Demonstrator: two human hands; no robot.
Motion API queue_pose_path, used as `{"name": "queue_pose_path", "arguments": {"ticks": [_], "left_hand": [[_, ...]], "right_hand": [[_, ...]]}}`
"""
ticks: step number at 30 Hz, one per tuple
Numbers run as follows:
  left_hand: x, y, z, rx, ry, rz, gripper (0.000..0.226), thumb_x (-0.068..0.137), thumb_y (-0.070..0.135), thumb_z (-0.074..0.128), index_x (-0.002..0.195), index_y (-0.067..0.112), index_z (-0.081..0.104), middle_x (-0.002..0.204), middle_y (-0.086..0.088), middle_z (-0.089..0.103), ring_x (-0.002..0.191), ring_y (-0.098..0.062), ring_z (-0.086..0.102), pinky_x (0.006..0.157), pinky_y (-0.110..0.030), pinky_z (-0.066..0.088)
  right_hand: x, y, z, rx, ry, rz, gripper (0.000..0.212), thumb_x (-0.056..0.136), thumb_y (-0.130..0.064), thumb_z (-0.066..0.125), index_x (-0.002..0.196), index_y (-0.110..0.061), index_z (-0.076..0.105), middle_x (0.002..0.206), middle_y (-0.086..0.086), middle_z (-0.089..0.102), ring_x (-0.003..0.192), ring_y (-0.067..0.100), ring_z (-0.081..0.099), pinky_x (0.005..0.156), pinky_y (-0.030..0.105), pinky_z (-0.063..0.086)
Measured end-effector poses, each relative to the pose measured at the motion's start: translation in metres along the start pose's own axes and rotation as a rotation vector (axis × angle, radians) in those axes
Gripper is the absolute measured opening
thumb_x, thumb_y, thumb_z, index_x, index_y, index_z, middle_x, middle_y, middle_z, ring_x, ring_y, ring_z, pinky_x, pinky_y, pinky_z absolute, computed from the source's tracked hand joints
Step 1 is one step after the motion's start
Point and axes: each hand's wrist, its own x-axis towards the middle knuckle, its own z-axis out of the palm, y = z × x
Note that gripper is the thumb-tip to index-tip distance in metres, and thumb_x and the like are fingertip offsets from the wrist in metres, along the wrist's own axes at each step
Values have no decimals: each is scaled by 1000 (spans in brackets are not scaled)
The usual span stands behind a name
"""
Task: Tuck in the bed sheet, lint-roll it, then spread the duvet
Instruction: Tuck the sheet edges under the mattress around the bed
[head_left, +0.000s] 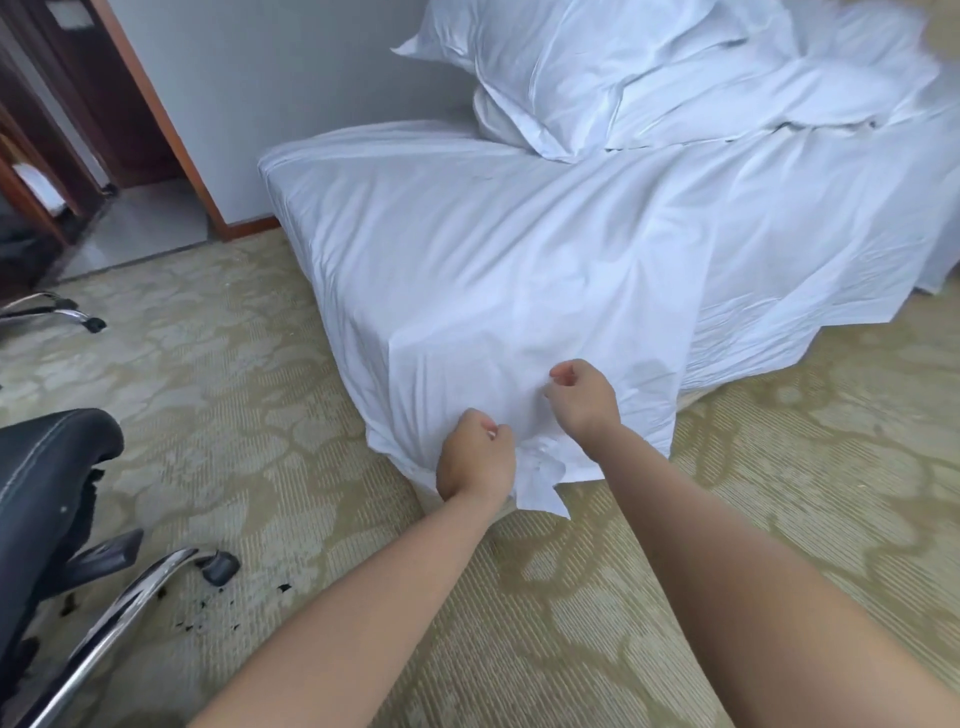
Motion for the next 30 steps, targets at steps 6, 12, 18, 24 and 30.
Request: {"name": "queue_pose_path", "arguments": {"ticks": [6,12,18,24,30], "left_hand": [[19,38,10,282,-58,176,24,92,18,45,114,18,54,105,1,63,94,-23,59,73,-31,45],[26,98,-28,491,-210,217,14,88,14,46,93,17,59,94,-2,64,87,-24,57,69,-31,45],[19,199,-74,511,-417,153,14,88,12,45,92,20,56,101,1,63,92,-21,59,71,-28,45],[0,316,-120,569,-581,130,35,89,14,46,122,20,55,120,3,58,107,-19,55,80,-27,45],[3,377,-131,593,-660,118,34,92,18,46,125,24,52,125,4,54,110,-17,54,77,-24,40]], "right_hand": [[23,9,-42,-215,-59,17,31,91,-9,48,121,-14,55,107,-3,54,96,18,52,87,33,46],[14,-37,-98,-466,-176,110,36,93,-13,46,129,-16,51,126,0,54,110,19,53,92,33,45],[5,-123,-154,-474,-257,201,37,94,-15,47,130,-17,50,130,2,54,112,21,53,93,36,46],[-5,-225,-224,-549,-324,266,44,94,-17,46,138,-18,42,135,3,50,114,23,53,91,33,45],[14,-285,-281,-688,-408,247,46,94,-16,44,140,-19,41,138,3,47,120,23,50,94,34,45]]}}
